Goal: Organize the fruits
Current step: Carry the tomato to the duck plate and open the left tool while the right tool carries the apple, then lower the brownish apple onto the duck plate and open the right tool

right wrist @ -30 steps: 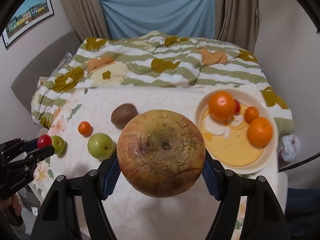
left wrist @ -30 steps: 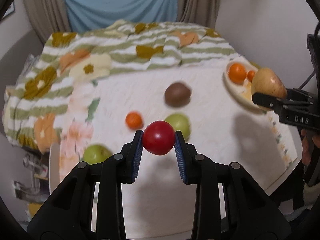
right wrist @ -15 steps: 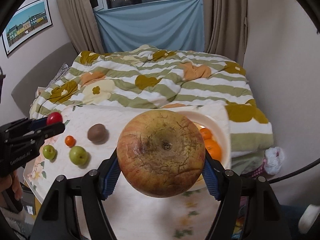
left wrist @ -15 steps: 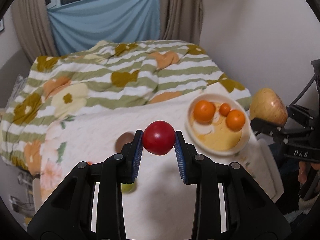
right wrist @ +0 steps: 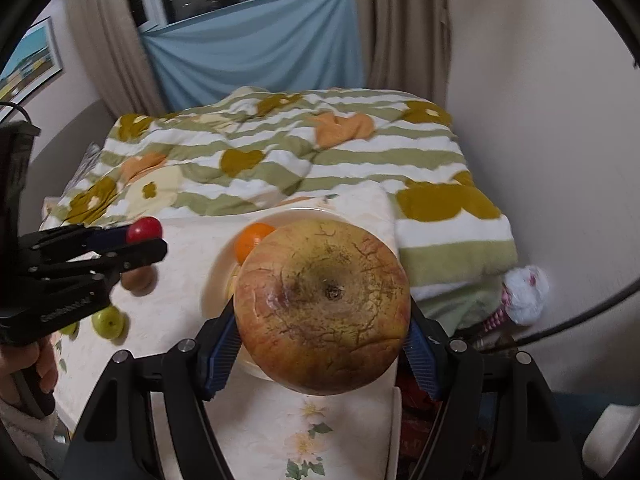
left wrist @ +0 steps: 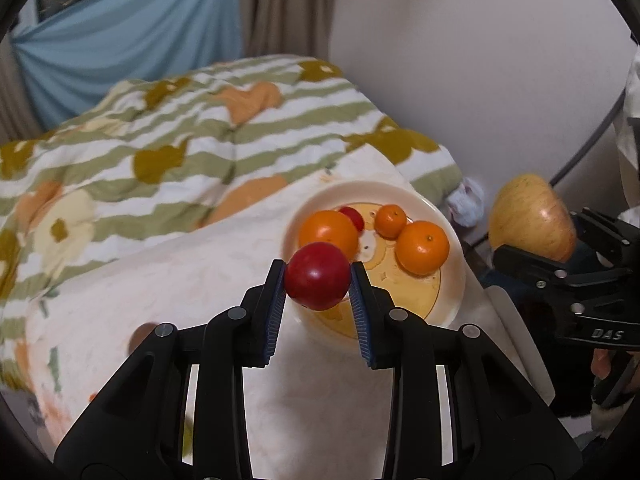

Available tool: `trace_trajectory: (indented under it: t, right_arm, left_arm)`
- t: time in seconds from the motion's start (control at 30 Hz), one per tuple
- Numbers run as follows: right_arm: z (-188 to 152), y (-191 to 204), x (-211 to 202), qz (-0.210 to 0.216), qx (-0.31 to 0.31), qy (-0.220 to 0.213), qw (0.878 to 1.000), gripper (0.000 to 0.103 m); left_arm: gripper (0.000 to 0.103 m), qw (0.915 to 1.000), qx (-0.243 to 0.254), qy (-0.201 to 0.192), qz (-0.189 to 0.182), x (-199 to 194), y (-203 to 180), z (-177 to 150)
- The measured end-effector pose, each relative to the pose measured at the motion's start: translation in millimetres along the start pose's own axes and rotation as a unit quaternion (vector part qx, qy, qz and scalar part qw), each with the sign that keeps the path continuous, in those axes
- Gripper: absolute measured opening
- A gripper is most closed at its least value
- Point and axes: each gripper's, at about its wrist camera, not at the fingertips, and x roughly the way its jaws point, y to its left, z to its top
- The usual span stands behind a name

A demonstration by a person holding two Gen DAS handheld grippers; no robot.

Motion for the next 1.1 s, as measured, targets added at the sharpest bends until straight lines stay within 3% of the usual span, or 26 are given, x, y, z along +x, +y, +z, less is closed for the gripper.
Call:
trace_trajectory:
  t: [0.37, 0.67, 0.7, 0.73, 0.77, 0.87, 1.1]
  right_arm:
    - [-13.2, -5.1, 15.3, -0.029, 0.065, 0.008, 0.997, 0.069]
    - [-19.9, -1.9, 16.8, -0.05, 0.091, 0.008, 0.995, 0.069]
    - [-20.4, -2.1, 15.7, -0.053, 0.093, 0.007, 0.994, 0.069]
    - [-20.5, -2.2, 14.7, -0.055, 0.094, 0.007, 0.994, 0.069]
    - [-20.6, -2.4, 13.2, -0.058, 0.096, 0.006, 0.994, 0.069]
    - [-20.8, -2.2, 9.2, -0.062, 0.098, 0.005, 0.993, 0.069]
    - [-17.2, 6.0, 9.2, -0.054, 0.075, 0.008, 0.996, 0.069]
  left_arm:
    - [0.039, 0.9953, 0.033, 0.08, -0.045, 66.8, 1.0, -6.5]
    - [0.042, 0.9915, 0.063, 0.096, -0.06, 82.3, 1.6, -5.5]
    - [0.06, 0.9916, 0.066, 0.095, -0.058, 81.4, 1.3, -4.9]
    - [0.098, 0.9916, 0.069, 0.093, -0.059, 79.3, 1.4, -4.6]
    - [0.103, 0.9916, 0.067, 0.09, -0.066, 76.2, 2.3, -4.4]
    - [0.103, 0.9918, 0.053, 0.084, -0.081, 65.3, 7.7, -2.3]
    - [0.103, 0.995, 0.042, 0.076, -0.049, 43.2, 22.6, -1.7]
